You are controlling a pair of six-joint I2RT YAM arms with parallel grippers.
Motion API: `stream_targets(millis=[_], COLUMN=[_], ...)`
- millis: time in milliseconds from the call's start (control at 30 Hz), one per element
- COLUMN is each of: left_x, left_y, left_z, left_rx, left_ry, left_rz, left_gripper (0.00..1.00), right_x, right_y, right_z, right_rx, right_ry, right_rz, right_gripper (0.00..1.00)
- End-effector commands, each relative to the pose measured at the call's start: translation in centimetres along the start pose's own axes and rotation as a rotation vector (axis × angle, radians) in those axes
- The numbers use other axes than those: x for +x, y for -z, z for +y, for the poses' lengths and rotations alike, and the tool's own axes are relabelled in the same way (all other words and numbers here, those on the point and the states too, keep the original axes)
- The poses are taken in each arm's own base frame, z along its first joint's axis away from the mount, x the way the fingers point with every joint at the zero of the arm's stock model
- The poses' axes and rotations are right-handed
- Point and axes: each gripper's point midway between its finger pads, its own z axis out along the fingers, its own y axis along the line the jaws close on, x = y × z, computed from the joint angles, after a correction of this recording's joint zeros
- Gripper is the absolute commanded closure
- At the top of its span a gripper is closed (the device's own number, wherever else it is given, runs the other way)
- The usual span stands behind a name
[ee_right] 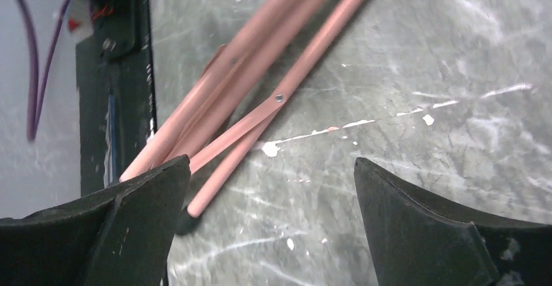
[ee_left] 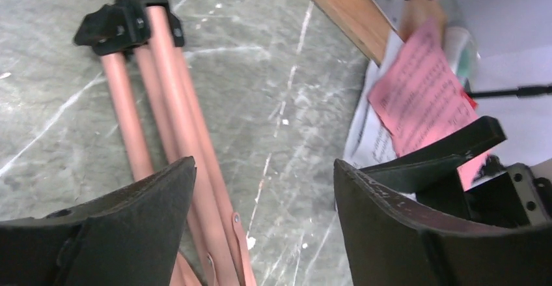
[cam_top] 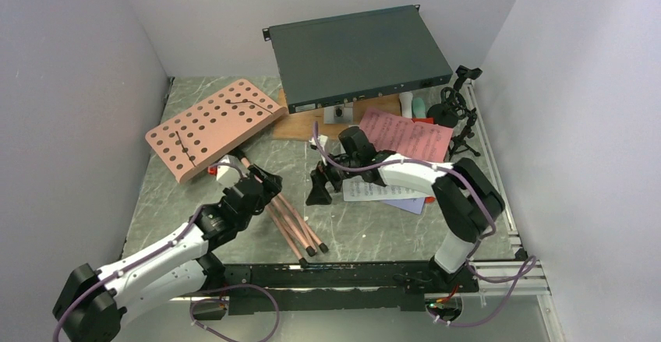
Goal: Pack up the instrument practice props
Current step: Place the music stand at the center of the board, then reset both arms
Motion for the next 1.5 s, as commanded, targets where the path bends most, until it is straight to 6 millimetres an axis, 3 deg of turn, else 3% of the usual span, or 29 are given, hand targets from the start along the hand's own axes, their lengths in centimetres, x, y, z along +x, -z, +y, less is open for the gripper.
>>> stream_targets(millis=[0,100,200,333,467,600,767,900,1033,1133,1267,1333,1467], left_x=[-0.5,-0.9,-1.9,-4.5,-7.2,-9.7,-14.1,-19.0,-23.3,-23.3,-21.6,-21.3,-21.4], left_y=[2.2,4.1,6.8,9.8,10.9,10.2,8.1,5.6,2.9,1.6,0.4,-0.1,0.9], left_z=[-2.8,-4.6,-7.1,-9.1,-9.5,-11.1,-13.6,-12.6,-8.7,-7.3,-5.6,-4.9,-6.1], left_rx=[0.128,0.242,0.402,0.503,0.443,0.384,0.386,0.379,0.306,0.319,0.303,0.297,0.354], left_ry=[-0.090,-0.167,-0.278,-0.418,-0.572,-0.714,-0.697,-0.538,-0.281,-0.204,-0.235,-0.205,-0.228], left_rz=[0.059,0.087,0.085,0.025,-0.030,-0.090,-0.131,-0.116,-0.065,0.000,0.045,0.017,0.007], left_gripper=[0.15,0.10,0.01,0.00,0.00,0.01,0.01,0.01,0.01,0.01,0.01,0.00,0.00], right_x=[-1.3,-0.5,0.1,-1.3,-2.3,-3.8,-6.4,-8.6,-9.8,-10.0,-9.9,-10.1,-10.1], right_y=[3.8,6.4,9.8,14.7,18.9,23.2,29.3,33.9,37.9,39.6,38.7,39.2,40.8], right_z=[4.3,6.5,7.4,6.6,5.4,3.3,2.2,1.8,1.3,1.2,2.1,1.0,-1.3], right_rx=[-0.164,-0.223,-0.244,-0.138,0.040,0.292,0.585,0.772,0.938,0.997,0.928,0.940,0.975], right_ry=[0.382,0.532,0.605,0.575,0.573,0.469,0.335,0.194,0.086,0.051,0.157,0.150,0.081], right_rz=[0.002,-0.008,-0.074,-0.169,-0.185,-0.202,-0.283,-0.436,-0.580,-0.628,-0.564,-0.586,-0.659], right_gripper=[0.01,0.01,0.01,0.00,0.00,0.00,0.00,0.00,0.00,0.00,0.00,0.00,0.00])
